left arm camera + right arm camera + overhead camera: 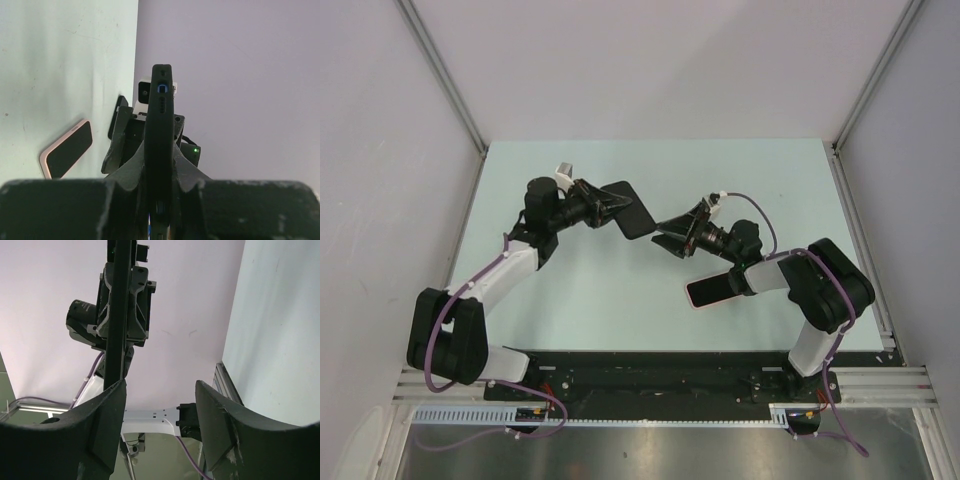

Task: Take the phone out of the phone case
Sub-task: Remove the phone case from the phone.

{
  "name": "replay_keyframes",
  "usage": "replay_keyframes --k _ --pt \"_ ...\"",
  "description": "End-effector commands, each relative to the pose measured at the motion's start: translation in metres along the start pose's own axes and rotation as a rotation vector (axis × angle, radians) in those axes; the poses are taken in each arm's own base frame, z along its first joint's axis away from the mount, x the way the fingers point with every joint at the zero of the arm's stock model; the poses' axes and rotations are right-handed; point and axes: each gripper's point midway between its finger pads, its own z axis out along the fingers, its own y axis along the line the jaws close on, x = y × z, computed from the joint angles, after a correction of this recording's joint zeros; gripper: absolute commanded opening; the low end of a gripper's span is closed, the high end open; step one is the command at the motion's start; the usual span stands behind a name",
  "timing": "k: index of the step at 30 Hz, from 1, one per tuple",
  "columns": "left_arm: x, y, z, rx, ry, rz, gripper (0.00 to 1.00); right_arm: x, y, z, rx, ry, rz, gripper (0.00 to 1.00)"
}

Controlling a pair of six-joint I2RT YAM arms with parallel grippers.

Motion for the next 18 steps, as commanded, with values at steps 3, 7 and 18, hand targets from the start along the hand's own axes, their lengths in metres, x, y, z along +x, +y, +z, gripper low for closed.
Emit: replay_keyframes --k 3,7,18 --pt "-0.008 -0.029 -0.012 0.097 -0.026 0.043 0.00 0.001 0.079 -0.004 -0.288 -0.026 -0.177 0.64" --pt "-0.013 -0.028 -0.015 0.099 -0.040 0.036 0.00 -0.005 0.075 -0.004 -0.281 -0.047 -0.164 0.65" --pt "-0.012 -0.019 -0.011 0.106 -0.022 0.030 0.00 -0.003 0.073 0.001 -0.281 -0.057 -0.149 0.70"
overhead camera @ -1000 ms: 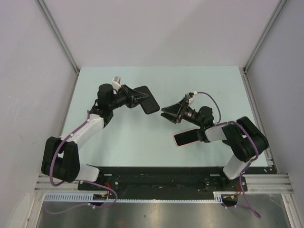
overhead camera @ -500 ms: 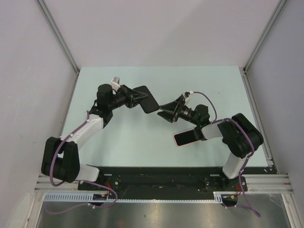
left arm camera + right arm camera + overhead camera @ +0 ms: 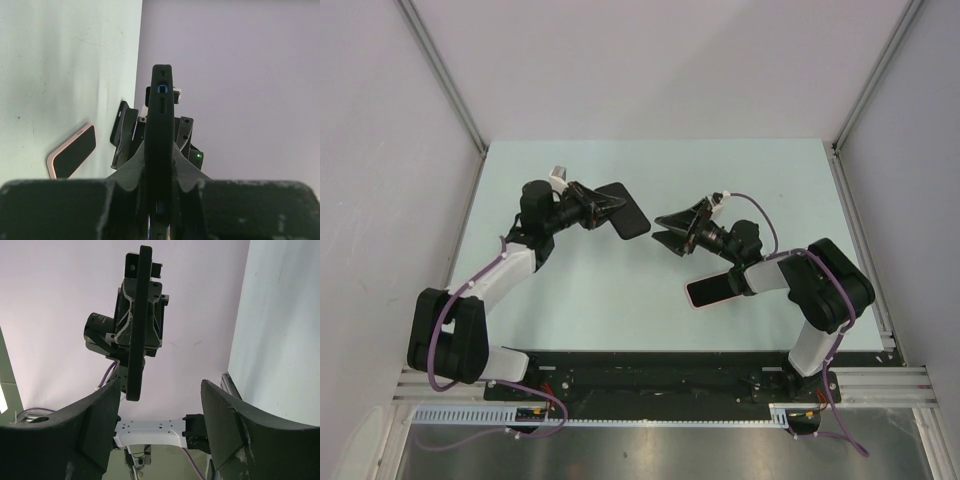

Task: Take the phone out of the phone case
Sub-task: Remove the phone case from the phone.

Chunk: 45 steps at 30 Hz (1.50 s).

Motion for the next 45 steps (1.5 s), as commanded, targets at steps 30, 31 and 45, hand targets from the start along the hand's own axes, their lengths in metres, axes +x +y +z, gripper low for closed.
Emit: replay_keyframes --k 30,31,45 --pt "0.008 -0.075 -0.022 0.352 0.022 0.145 0.00 0.028 0.110 0.015 -0.386 0.010 -0.043 0.00" --pt "0.009 -0.086 -0.028 0.407 0.021 0.174 0.00 0.030 0.126 0.011 -0.419 0.010 -0.032 0.00" --pt "0.026 -0.162 -0.075 0.772 -0.013 0.302 0.00 0.033 0.239 -0.008 -0.705 -0.044 0.097 0.00"
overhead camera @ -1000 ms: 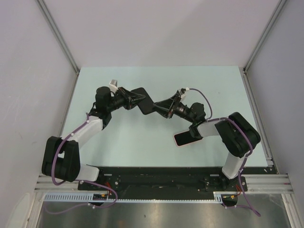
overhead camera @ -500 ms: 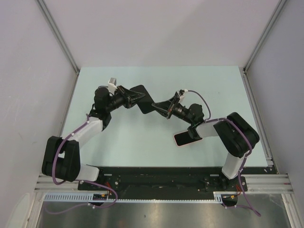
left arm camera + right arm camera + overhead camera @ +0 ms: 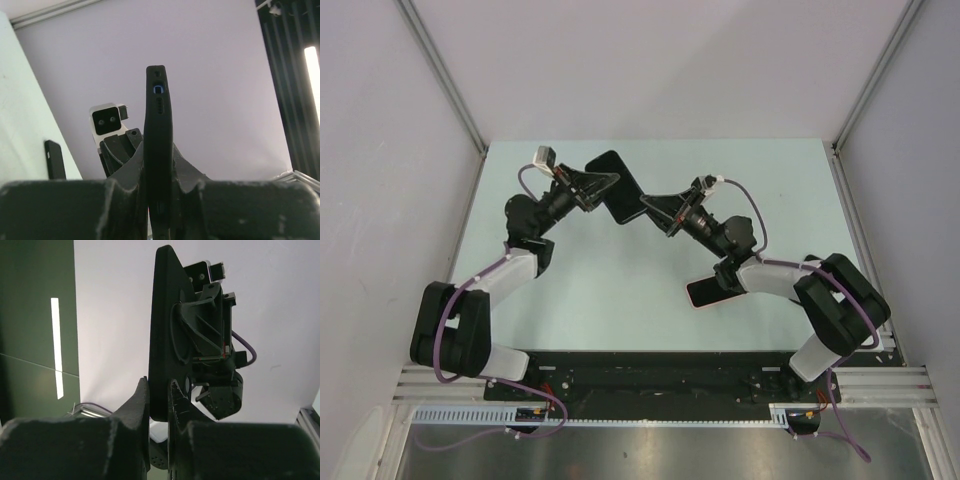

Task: Take the phone out of the phone case
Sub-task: Remove the phone case from the phone.

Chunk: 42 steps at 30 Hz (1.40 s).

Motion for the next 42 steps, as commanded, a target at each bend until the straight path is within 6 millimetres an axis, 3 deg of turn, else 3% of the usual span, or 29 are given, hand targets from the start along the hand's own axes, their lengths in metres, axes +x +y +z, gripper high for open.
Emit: replay_keyframes --k 1,12,23,33,42 --pt "0.009 -0.088 -0.008 0.292 0.003 0.173 0.00 0.019 0.130 -0.005 -0.448 0.036 0.041 0.00" --pt "0.027 -0.148 -0.015 0.439 0.035 0.202 0.00 0.029 0.143 0.012 -0.501 0.049 0.054 0.00" --pt "0.033 -0.181 -0.025 0.515 0.042 0.176 0.00 0.035 0.154 0.023 -0.546 0.062 0.079 0.00" --pt "0.032 -0.202 -0.029 0.577 0.033 0.107 0.00 0.035 0.150 0.040 -0.560 0.063 0.077 0.00" --pt "0.027 -0.192 -0.028 0.576 0.021 0.024 0.00 0.037 0.129 0.051 -0.527 0.073 0.041 0.00"
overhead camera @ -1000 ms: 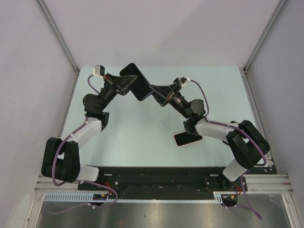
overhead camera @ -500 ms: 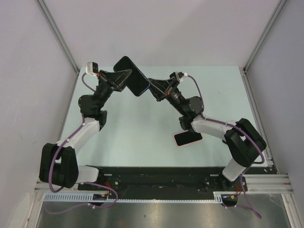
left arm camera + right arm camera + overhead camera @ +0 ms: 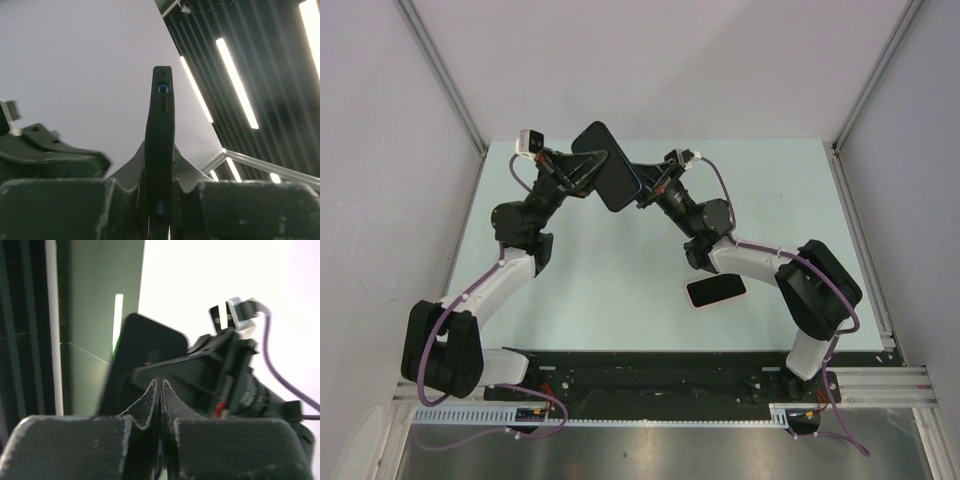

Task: Take the phone out of the phone case
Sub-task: Remove the phone case from the phone.

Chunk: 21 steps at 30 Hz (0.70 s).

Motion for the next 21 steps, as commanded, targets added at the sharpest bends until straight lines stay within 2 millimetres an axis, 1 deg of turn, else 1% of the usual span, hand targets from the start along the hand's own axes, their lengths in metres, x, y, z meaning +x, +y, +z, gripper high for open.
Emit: replay_keyframes --k 1,4,5,6,7,8,9,10,11,12,13,14,15,17,18,19,20,21 --pt "0.023 -0.066 -0.004 0.223 0.075 0.032 0.00 0.023 0.042 -0.004 -0.222 0.088 -0.065 0.00" --pt "0.022 -0.064 -0.004 0.219 0.068 0.027 0.00 0.024 0.034 -0.005 -0.206 0.097 -0.107 0.00" --pt "0.021 -0.063 -0.004 0.214 0.067 0.026 0.00 0.019 0.030 -0.008 -0.192 0.088 -0.128 0.00" --pt "0.021 -0.063 -0.004 0.216 0.068 0.025 0.00 0.017 0.030 -0.010 -0.187 0.087 -0.149 0.00" --pt "0.021 -0.061 -0.003 0.212 0.070 0.021 0.00 0.013 0.026 -0.014 -0.170 0.076 -0.163 0.00" --pt "0.022 -0.060 -0.004 0.210 0.072 0.020 0.00 0.002 0.022 -0.024 -0.143 0.051 -0.202 0.00" --pt "0.021 -0.058 -0.004 0.205 0.071 0.020 0.00 -0.004 0.019 -0.030 -0.117 0.040 -0.215 0.00" --pt "0.020 -0.054 -0.004 0.196 0.070 0.017 0.00 -0.011 0.009 -0.035 -0.065 0.023 -0.224 0.02" --pt "0.019 -0.053 -0.004 0.193 0.069 0.017 0.00 -0.011 0.017 -0.040 -0.057 0.022 -0.275 0.07" --pt "0.019 -0.049 -0.004 0.185 0.068 0.014 0.00 -0.023 0.002 -0.056 0.019 -0.003 -0.306 0.13" --pt "0.018 -0.044 -0.003 0.176 0.070 0.009 0.00 -0.030 -0.009 -0.062 0.106 -0.024 -0.325 0.20" --pt "0.017 -0.042 -0.003 0.172 0.070 0.010 0.00 -0.026 0.006 -0.067 0.119 -0.024 -0.366 0.22" --pt "0.017 -0.037 -0.004 0.161 0.070 0.006 0.00 -0.039 -0.016 -0.082 0.257 -0.054 -0.440 0.27" --pt "0.015 -0.029 -0.004 0.142 0.069 0.001 0.00 -0.044 -0.018 -0.095 0.365 -0.069 -0.545 0.34" --pt "0.014 -0.025 -0.005 0.133 0.064 -0.002 0.00 -0.039 0.013 -0.096 0.346 -0.095 -0.684 0.38" --pt "0.013 -0.020 -0.005 0.123 0.062 -0.003 0.00 -0.046 0.001 -0.110 0.467 -0.115 -0.719 0.43" --pt "0.014 -0.015 -0.005 0.110 0.068 0.005 0.00 -0.045 0.011 -0.114 0.487 -0.128 -0.768 0.46" --pt "0.014 -0.012 -0.005 0.100 0.069 0.011 0.00 -0.046 0.022 -0.124 0.538 -0.156 -0.806 0.47"
